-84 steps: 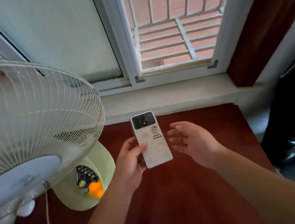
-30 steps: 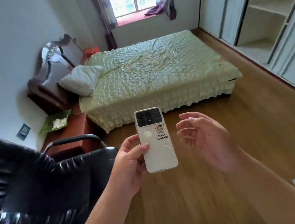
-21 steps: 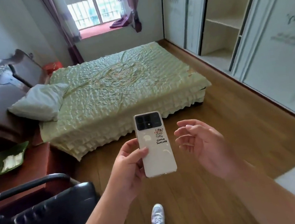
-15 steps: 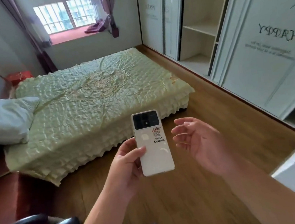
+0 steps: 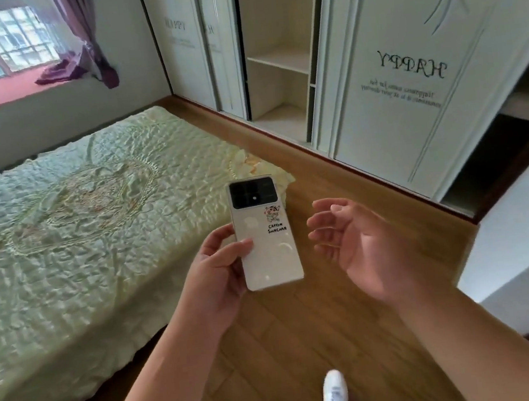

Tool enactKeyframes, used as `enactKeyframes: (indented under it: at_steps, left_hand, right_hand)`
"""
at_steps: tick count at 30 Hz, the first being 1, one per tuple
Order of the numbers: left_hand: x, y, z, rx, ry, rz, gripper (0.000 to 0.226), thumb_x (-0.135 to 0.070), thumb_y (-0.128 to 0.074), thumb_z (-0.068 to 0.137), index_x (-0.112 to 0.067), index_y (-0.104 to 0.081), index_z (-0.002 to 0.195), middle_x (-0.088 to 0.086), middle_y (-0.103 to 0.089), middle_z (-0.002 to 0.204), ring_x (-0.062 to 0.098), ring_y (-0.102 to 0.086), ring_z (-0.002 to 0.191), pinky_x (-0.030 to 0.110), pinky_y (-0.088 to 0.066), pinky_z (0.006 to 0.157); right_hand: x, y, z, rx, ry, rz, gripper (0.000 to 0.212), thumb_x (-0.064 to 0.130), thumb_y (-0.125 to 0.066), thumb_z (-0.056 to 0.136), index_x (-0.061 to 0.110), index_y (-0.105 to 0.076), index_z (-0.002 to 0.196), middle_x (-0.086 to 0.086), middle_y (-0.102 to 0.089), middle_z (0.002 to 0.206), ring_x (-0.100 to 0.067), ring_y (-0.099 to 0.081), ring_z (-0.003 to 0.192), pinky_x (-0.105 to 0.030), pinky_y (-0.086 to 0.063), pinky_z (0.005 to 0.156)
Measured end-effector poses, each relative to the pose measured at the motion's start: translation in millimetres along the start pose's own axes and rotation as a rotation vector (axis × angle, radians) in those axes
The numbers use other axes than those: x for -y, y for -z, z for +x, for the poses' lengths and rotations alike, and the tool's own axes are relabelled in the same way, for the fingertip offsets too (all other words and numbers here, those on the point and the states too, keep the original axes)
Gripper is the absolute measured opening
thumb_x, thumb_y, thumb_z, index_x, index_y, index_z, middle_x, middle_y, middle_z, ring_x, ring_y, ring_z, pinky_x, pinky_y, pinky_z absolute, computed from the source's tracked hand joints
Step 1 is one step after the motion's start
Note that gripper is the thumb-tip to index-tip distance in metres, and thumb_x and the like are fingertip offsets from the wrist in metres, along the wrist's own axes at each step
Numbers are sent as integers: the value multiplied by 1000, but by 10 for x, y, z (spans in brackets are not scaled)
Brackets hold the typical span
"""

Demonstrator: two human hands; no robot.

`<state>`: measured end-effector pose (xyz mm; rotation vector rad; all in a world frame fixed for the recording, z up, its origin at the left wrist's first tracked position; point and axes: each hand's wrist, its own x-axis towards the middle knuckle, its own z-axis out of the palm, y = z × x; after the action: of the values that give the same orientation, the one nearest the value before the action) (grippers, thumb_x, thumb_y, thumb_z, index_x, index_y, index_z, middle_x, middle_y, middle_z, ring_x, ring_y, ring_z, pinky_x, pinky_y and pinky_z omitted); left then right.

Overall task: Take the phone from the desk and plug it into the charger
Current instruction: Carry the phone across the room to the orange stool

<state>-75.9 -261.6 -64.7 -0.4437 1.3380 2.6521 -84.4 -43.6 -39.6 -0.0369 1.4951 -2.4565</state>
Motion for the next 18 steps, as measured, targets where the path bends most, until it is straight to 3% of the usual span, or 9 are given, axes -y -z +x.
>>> enactKeyframes:
  at_steps: [4, 9, 12, 16, 18]
  left_hand:
    - [-15, -266, 666, 27, 30, 21, 40, 1, -69, 66, -13, -62, 102, 13, -77, 97, 31, -73, 88, 49, -59, 75]
    - [-29, -666, 1582, 7, 63, 39, 43, 1, -70, 65, -13, -64, 105, 18, -73, 111, 39, -69, 101, 58, -52, 87]
    - [-70, -1021, 2164, -5, 81, 62, 45, 1, -70, 65, -12, -64, 107, 20, -73, 113, 40, -70, 100, 53, -60, 74]
    - [-138, -1500, 2828, -18, 75, 111, 50, -3, -72, 67, -13, -63, 114, 18, -74, 110, 40, -71, 98, 64, -52, 86]
    - [-202, -1695, 3141, -17, 44, 113, 50, -3, -71, 69, -14, -62, 117, 17, -75, 108, 37, -73, 93, 51, -60, 68]
  right_hand:
    - [100, 289, 550, -57, 23, 14, 26, 22, -60, 84, 12, -68, 106, -9, -71, 90, -22, -67, 82, -35, -53, 72]
    - [366, 720, 1390, -76, 35, 51, 25, 22, -60, 84, 11, -68, 106, -9, -71, 88, -22, -65, 81, -35, -52, 72]
    - [706, 1063, 1906, -90, 57, 56, 22, 20, -59, 86, 11, -68, 103, -8, -69, 87, -22, -64, 81, -35, -51, 73]
    - [1158, 1512, 2488, -94, 66, 36, 21, 21, -59, 87, 11, -69, 102, -9, -69, 87, -22, -63, 81, -35, -51, 73]
    - [1296, 1658, 2758, -106, 60, 2, 23, 21, -58, 88, 10, -69, 104, -9, -69, 87, -22, -63, 82, -35, -50, 74]
